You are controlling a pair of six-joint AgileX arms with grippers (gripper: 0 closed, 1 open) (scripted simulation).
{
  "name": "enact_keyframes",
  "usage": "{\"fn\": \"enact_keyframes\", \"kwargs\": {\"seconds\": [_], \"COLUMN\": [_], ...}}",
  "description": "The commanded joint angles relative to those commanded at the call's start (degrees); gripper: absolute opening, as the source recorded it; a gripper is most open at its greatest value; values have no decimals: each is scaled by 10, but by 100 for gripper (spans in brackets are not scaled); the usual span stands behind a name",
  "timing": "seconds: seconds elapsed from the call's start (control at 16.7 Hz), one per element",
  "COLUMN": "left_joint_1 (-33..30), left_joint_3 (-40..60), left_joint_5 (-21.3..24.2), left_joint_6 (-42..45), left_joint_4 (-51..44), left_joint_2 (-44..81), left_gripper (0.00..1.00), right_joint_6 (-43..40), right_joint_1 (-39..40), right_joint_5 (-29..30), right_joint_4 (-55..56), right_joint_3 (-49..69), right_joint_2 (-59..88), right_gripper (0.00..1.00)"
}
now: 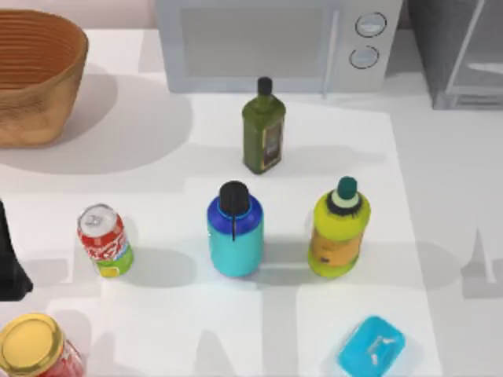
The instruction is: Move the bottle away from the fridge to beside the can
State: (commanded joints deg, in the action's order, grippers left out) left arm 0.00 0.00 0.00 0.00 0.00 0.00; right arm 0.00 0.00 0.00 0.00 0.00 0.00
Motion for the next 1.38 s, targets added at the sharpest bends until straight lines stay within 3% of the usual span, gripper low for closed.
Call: {"fn": "enact_keyframes", "kwargs": {"seconds": [0.24, 0.42, 1.14, 1.38], "left_joint_1": [0, 0, 0, 0], "left_joint_3": [0, 0, 0, 0], "left_joint_5": [0, 0, 0, 0], "left_joint_6": [0, 0, 0, 0], "left_joint_4": [0, 0, 0, 0], "left_joint_2": [0, 0, 0, 0], "left_gripper": [100, 100, 100, 100], "right_joint_6": [0, -2, -4, -5], "right_joint_1": [1, 0, 0, -1], "right_joint_5": [2, 2, -1, 0], "right_joint_4": [-18, -92, -677, -806], "right_joint_3": [16, 59, 301, 361], "right_joint_2": [-15, -66, -364, -437], "right_gripper": [100, 100, 100, 100]}}
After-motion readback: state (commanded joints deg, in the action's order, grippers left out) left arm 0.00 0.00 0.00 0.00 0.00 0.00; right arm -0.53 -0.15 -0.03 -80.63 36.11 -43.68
